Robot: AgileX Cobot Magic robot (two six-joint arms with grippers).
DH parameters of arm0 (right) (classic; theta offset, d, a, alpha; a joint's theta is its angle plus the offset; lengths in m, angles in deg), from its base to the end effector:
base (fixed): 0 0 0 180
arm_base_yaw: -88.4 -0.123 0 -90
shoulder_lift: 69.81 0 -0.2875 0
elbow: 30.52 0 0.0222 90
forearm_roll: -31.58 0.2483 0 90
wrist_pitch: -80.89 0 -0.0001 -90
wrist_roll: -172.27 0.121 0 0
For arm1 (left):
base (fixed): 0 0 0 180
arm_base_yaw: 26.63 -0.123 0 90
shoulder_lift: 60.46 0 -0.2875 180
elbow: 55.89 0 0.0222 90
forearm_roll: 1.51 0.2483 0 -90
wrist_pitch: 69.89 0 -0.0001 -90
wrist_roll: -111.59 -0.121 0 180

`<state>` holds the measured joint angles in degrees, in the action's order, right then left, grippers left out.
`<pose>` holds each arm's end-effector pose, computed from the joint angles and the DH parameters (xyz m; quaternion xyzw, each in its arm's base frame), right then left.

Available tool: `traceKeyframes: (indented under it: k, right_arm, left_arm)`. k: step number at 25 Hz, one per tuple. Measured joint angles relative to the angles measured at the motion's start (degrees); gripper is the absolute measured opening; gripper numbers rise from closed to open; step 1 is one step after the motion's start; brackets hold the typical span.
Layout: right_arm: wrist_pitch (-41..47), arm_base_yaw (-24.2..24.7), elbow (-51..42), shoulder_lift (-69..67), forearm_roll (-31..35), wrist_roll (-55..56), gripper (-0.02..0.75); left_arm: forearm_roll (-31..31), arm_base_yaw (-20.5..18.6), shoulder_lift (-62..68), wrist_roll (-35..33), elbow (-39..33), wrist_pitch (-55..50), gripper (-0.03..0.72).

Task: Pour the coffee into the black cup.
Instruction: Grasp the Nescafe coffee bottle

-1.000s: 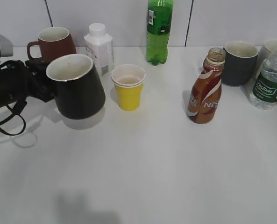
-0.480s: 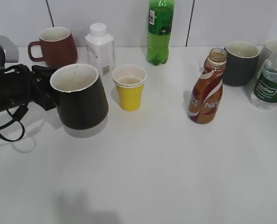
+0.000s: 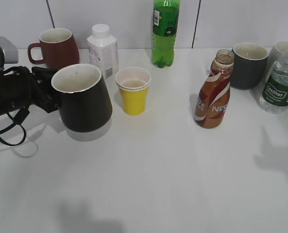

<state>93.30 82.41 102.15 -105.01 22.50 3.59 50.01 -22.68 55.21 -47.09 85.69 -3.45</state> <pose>0.1286 0.0094 0.3328 -0.0113 0.7359 0.0374 0.6759 0.3295 -0.1098 0.1550 0.3089 0.6781 -0.2890 0.6011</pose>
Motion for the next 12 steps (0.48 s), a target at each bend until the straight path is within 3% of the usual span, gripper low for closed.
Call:
traceKeyframes:
  k: [6, 12]
  right_arm:
    - [-23.17, -2.05, -6.06, -14.03, -0.43, 0.0, 0.588]
    - [-28.29, -7.56, -10.34, -23.28, -0.4, 0.0, 0.588]
  left_arm:
    - [0.0, 0.0, 0.0, 0.0, 0.0, 0.0, 0.039]
    - [0.0, 0.0, 0.0, 0.0, 0.0, 0.0, 0.039]
